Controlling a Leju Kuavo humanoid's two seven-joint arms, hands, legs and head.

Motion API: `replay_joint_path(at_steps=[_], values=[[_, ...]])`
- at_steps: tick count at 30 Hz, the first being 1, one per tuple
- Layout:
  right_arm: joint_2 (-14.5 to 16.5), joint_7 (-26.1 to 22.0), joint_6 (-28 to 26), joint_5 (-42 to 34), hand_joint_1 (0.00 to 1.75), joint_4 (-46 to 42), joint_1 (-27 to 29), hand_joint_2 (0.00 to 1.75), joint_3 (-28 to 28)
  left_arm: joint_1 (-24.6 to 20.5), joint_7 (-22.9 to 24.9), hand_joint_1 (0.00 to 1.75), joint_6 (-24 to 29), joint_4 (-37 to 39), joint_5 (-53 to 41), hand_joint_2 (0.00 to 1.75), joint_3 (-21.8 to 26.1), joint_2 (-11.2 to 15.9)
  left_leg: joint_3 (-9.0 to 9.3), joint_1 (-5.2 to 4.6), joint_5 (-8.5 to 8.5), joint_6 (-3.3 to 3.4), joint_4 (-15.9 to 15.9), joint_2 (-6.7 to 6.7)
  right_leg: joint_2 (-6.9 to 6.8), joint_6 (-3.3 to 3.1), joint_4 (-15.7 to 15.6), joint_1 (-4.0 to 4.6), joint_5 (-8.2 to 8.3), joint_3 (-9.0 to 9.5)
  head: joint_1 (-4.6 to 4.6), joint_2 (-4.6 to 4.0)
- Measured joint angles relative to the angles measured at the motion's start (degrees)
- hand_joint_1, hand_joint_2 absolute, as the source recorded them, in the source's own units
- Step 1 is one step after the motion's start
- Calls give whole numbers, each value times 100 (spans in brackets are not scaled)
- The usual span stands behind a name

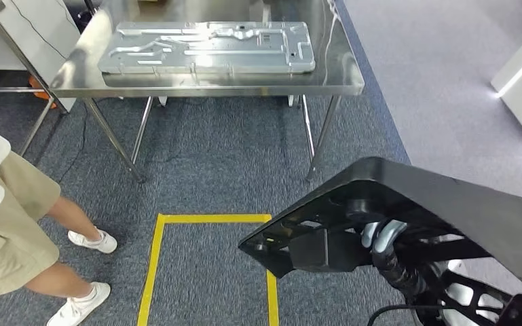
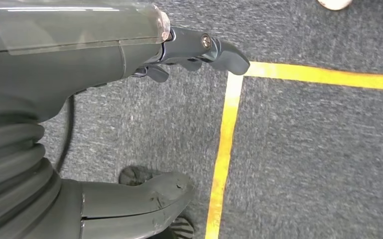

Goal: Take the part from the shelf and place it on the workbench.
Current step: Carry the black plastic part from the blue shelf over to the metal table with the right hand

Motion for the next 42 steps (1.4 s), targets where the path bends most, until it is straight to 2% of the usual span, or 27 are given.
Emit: replay_joint_path(at_steps=[1, 2, 4, 5, 7, 10, 12, 14, 15, 16, 17, 18, 20, 21, 22, 24, 26, 27, 30, 31, 32, 33, 35, 36, 37, 40, 42], values=[[0, 3, -1, 1, 175, 0, 8, 175, 5, 14, 2, 0, -1, 0, -1, 175, 2, 2, -113, -1, 77, -11, 86, 1, 5, 6, 19, 3, -46, 33, -1, 0], [0, 6, -4, 2, 175, 0, 16, 175, 12, 23, 3, 0, -2, 0, -1, 175, 3, 2, -101, 0, 273, -21, -72, 2, 9, 19, 29, -1, -92, 84, 0, 0], [0, 8, -12, 2, 175, 0, 21, 175, 23, 28, 4, 0, -3, 0, -1, 175, 4, 2, 191, 11, 766, -32, -860, 12, 12, 74, 42, -11, -193, 203, 0, 0], [0, 11, -18, 2, 175, 0, 19, 175, 27, 24, 4, 0, -3, 0, -1, 175, 5, 2, 348, 14, 909, -16, -1214, 9, 19, 107, 52, -6, -253, 247, 1, 0], [0, 23, -30, 0, 175, 0, 9, 175, 33, 20, 5, 0, -1, 0, -1, 175, 7, 2, 491, 13, 947, 60, -1522, -2, 33, 161, 72, 18, -331, 290, 2, 0], [0, 37, -60, -7, 175, -2, -1, 175, 49, 23, 9, 0, 0, 0, -1, 175, 9, -3, 530, 12, 892, 197, -1519, -19, 42, 231, 223, 1, -390, 271, 4, 0], [0, 42, -77, -10, 175, -4, -12, 175, 63, 22, 9, 0, 2, 0, -1, 175, 10, -5, 574, 10, 854, 250, -1514, -20, 34, 300, 726, -30, -614, -7, 4, 0], [0, 43, -87, -13, 175, -3, -11, 175, 76, 25, 9, 0, 4, 0, -1, 175, 13, -5, 607, -1, 803, 270, -1511, -18, 29, 354, 1555, -55, -932, -545, 3, 0], [0, 44, -89, -13, 175, -2, -5, 175, 81, 31, 9, 0, 5, 0, -1, 175, 15, -5, 636, -7, 770, 270, -1510, -19, 28, 360, 1869, -61, -1012, -789, 3, 0], [0, 45, -89, -13, 175, -1, -1, 175, 86, 37, 10, 0, 5, 0, -1, 175, 17, -5, 681, -14, 731, 269, -1510, -21, 27, 348, 1998, -61, -992, -944, 2, 0], [0, 46, -89, -13, 175, 0, 1, 175, 89, 40, 10, 0, 6, 0, -1, 175, 18, -5, 745, -23, 687, 265, -1513, -24, 28, 317, 1899, -50, -852, -986, 2, 0], [0, 47, -89, -13, 175, 0, 1, 175, 91, 41, 10, 0, 7, 0, -1, 175, 19, -5, 829, -35, 641, 260, -1529, -28, 28, 255, 1575, -26, -598, -914, 3, 0], [0, 49, -90, -15, 175, -1, -6, 175, 97, 39, 12, 0, 6, 7, -2, 175, 19, -36, 981, -35, 566, 241, -1597, -40, 42, 49, 734, 79, 1, -665, 2, 0], [0, 51, -90, -16, 175, -2, -13, 175, 100, 33, 14, 0, 5, 10, -2, 175, 19, -55, 1037, -24, 539, 219, -1642, -47, 57, -48, 430, 136, 193, -577, 7, 0], [-1, 54, -89, -17, 175, -3, -23, 175, 103, 29, 17, 0, 6, 14, -2, 175, 20, -70, 1087, -7, 538, 194, -1675, -51, 68, -123, 259, 183, 281, -528, 12, 0], [-1, 57, -87, -19, 175, -4, -38, 175, 107, 23, 21, 0, 7, 15, -2, 175, 25, -65, 1153, -12, 578, 125, -1690, -40, 74, -191, 112, 194, 262, -427, 21, 0], [0, 56, -86, -21, 175, -4, -47, 175, 109, 15, 20, 0, 4, 15, -3, 175, 28, -55, 1120, -33, 555, 86, -1479, -19, 55, -198, -7, 143, 245, -250, 18, 0], [-1, 56, -85, -22, 175, -3, -50, 175, 109, 1, 18, 0, 1, 15, -5, 175, 28, -51, 995, -35, 467, 74, -1213, -15, 47, -186, -38, 114, 228, -168, 17, 0], [-1, 58, -84, -24, 175, 3, -50, 175, 109, -6, 9, 0, -4, 15, -3, 175, 28, -35, 297, -9, 14, 18, -153, -10, 34, -150, -25, 100, 91, -44, 13, 0], [0, 58, -83, -25, 175, 7, -47, 175, 110, 6, 8, 0, -4, 15, -2, 175, 29, -26, 126, -6, -73, 0, -12, -10, 38, -133, -12, 96, 36, 2, 12, 0], [0, 58, -82, -25, 175, 11, -45, 175, 110, 17, 6, 0, -5, 15, -1, 175, 30, -18, 45, -5, -38, -13, -61, -9, 43, -111, 1, 91, -22, 59, 11, 0], [0, 58, -81, -25, 175, 17, -44, 175, 110, 23, 6, 0, -6, 15, -1, 175, 31, -10, 67, -3, 150, -21, -313, -7, 45, -85, 12, 84, -83, 128, 11, 0], [0, 58, -80, -24, 175, 29, -45, 175, 111, 31, 6, 0, -9, 15, -1, 175, 31, -2, 243, -2, 705, -34, -1051, 0, 44, -20, 44, 76, -212, 259, 11, 0], [0, 58, -80, -24, 175, 35, -49, 175, 111, 31, 6, 0, -11, 15, -2, 175, 31, -2, 322, -5, 866, -8, -1316, 6, 47, 11, 58, 79, -272, 296, 13, 0], [0, 60, -80, -22, 175, 40, -53, 175, 113, 33, 6, 0, -13, 15, -2, 175, 31, -2, 369, -9, 953, 30, -1458, 10, 51, 37, 65, 89, -330, 321, 13, 0], [-1, 63, -79, -19, 175, 44, -61, 175, 116, 30, 6, 0, -17, 16, -3, 175, 32, -9, 443, 3, 933, 180, -1478, -4, 57, 105, 184, 97, -425, 340, 14, 0], [0, 59, -80, -19, 175, 42, -76, 175, 118, 24, 5, 0, -21, 16, -3, 175, 33, -13, 507, 15, 893, 237, -1471, -12, 47, 180, 573, 69, -577, 153, 14, 0]])
